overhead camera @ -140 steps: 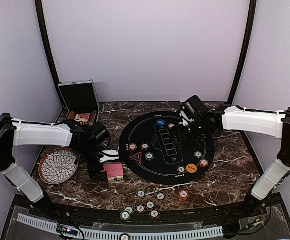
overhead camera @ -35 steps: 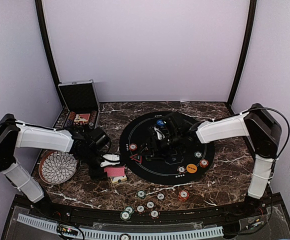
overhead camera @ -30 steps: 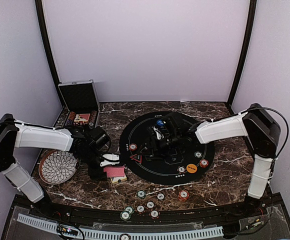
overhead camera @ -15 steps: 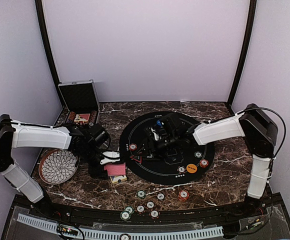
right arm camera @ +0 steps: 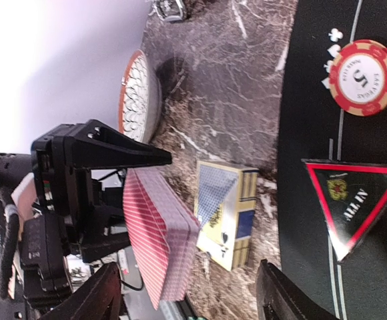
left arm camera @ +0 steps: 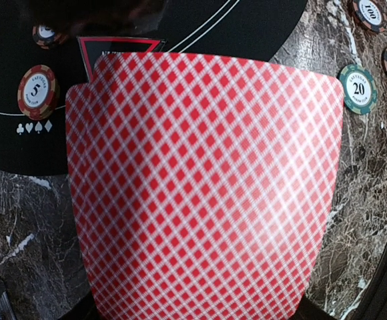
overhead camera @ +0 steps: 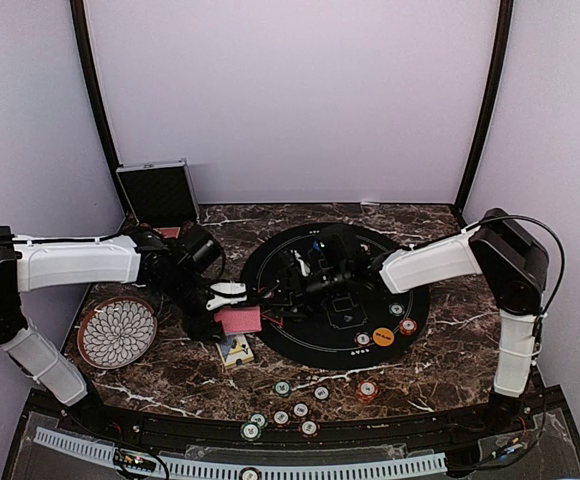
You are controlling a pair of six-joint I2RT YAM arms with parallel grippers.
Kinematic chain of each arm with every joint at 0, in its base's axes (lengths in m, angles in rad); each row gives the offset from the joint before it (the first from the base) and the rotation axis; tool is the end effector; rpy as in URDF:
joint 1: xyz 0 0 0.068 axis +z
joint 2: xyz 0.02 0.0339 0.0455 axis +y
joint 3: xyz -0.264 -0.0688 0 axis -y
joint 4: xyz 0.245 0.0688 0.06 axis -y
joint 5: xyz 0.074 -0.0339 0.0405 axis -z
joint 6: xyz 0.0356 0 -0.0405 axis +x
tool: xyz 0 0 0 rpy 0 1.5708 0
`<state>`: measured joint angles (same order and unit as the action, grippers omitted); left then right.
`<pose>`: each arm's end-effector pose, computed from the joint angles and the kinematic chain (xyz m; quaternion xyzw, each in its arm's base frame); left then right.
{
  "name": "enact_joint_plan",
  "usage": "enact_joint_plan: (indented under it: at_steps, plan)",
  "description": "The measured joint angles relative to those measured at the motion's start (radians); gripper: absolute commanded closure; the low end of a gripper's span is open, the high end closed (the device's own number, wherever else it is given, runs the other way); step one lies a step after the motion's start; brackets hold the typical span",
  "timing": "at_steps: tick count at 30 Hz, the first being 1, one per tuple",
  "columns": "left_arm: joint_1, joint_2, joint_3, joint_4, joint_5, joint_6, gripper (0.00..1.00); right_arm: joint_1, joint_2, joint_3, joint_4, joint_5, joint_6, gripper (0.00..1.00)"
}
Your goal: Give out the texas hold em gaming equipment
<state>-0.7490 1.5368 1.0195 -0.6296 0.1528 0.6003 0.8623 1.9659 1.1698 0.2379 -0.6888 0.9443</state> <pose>0.2150 -0.2073 0.2088 0.6214 0.7512 -0.0900 0.2036 0.2574 0.3351 0.1703 -0.1299 0.8292 0.5413 0.0507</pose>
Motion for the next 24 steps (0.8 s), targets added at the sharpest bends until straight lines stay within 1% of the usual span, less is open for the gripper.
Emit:
enact_joint_plan:
  at_steps: [9,15,18,23,24]
  plan:
    - [0.002,0.000,0.079,-0.038,0.014,-0.014,1.00,0.008,0.008,0.000,0.130,-0.027,0.088,0.27]
    - [0.006,0.003,0.106,-0.054,0.016,-0.022,1.00,0.010,0.021,0.000,0.173,-0.038,0.125,0.31]
    - [0.006,0.008,0.116,-0.060,0.016,-0.025,1.00,0.010,0.022,0.000,0.196,-0.047,0.143,0.36]
    - [0.007,0.021,0.134,-0.068,0.015,-0.029,1.00,0.015,0.027,0.000,0.228,-0.059,0.169,0.50]
    - [0.007,0.023,0.136,-0.069,0.015,-0.029,1.00,0.016,0.029,0.000,0.236,-0.062,0.173,0.52]
